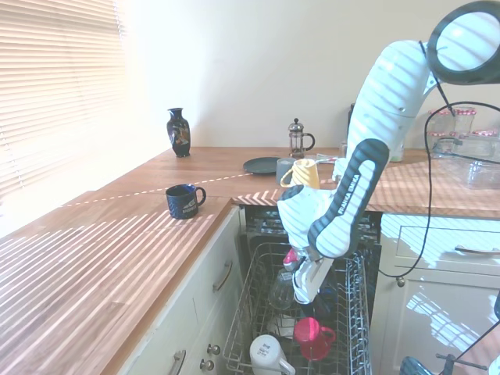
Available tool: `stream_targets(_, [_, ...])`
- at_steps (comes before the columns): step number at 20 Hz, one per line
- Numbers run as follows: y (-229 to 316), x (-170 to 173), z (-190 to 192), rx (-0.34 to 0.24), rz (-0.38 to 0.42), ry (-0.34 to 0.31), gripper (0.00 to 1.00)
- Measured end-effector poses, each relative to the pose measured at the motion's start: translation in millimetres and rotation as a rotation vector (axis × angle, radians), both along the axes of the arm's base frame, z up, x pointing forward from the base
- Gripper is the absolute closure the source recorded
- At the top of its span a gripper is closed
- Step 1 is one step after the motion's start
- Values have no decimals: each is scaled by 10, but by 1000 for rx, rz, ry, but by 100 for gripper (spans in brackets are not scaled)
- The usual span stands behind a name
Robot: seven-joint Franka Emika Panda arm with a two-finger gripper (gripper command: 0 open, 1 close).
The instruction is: Take a mug cup out of the rack
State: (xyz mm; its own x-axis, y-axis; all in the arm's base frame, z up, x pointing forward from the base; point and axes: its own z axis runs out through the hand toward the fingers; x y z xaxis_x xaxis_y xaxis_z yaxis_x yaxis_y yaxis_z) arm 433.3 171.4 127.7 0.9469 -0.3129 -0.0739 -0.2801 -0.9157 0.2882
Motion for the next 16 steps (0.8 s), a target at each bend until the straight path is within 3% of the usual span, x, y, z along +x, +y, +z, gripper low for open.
stream_targets(11, [112, 87, -463, 9, 198, 129, 0])
stream_targets(16, [173, 103, -773, 2, 230, 172, 0])
